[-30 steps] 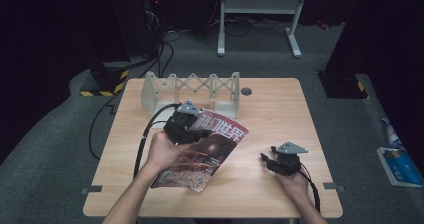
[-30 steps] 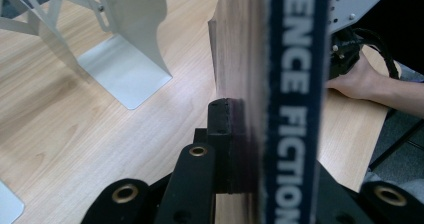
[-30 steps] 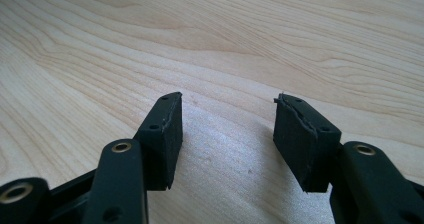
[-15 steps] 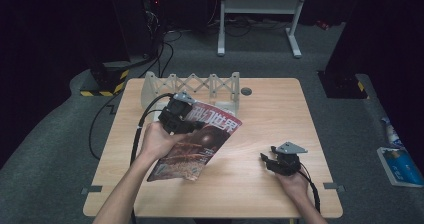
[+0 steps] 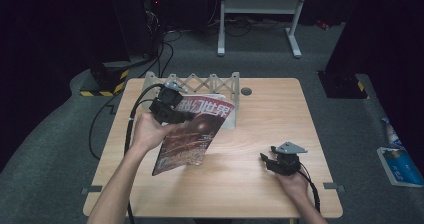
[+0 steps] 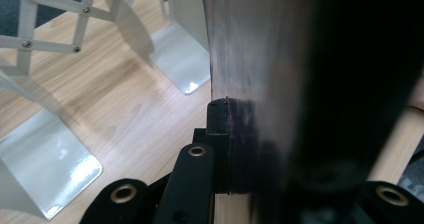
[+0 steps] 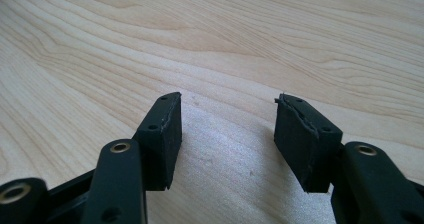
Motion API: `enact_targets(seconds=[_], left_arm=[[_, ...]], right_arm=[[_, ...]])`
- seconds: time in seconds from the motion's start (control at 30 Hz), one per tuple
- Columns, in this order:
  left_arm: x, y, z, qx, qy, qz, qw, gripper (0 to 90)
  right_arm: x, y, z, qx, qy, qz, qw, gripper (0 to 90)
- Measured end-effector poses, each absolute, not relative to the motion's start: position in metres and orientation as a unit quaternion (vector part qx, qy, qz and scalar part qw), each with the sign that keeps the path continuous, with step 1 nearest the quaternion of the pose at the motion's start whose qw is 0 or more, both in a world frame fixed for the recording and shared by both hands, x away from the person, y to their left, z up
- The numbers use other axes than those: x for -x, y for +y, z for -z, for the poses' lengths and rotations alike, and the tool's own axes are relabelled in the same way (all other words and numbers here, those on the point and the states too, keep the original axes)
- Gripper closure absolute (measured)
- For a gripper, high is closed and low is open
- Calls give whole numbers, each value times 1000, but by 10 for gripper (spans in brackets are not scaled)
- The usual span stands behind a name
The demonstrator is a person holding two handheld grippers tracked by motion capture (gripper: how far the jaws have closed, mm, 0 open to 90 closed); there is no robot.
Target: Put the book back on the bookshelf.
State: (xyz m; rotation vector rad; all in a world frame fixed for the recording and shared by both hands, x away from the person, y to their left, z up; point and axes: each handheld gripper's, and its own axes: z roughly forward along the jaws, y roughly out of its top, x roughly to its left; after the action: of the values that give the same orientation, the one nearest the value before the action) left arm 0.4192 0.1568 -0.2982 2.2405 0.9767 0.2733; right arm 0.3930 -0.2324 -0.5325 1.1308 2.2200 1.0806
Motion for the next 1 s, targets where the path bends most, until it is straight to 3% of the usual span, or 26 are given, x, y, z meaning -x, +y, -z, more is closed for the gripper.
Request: enact_targets(seconds=[0.53, 0.9, 1.0], left_arm=[[-436, 193, 291, -834, 429, -132, 321, 830], [-439, 224, 288, -799, 472, -167, 333, 832], [-432, 225, 283, -799, 468, -198, 322, 832]], right_arm=[[-393, -232, 533, -407, 799, -389, 211, 446], [-393, -232, 533, -406, 799, -389, 212, 445], [-393, -232, 533, -407, 799, -389, 212, 445]])
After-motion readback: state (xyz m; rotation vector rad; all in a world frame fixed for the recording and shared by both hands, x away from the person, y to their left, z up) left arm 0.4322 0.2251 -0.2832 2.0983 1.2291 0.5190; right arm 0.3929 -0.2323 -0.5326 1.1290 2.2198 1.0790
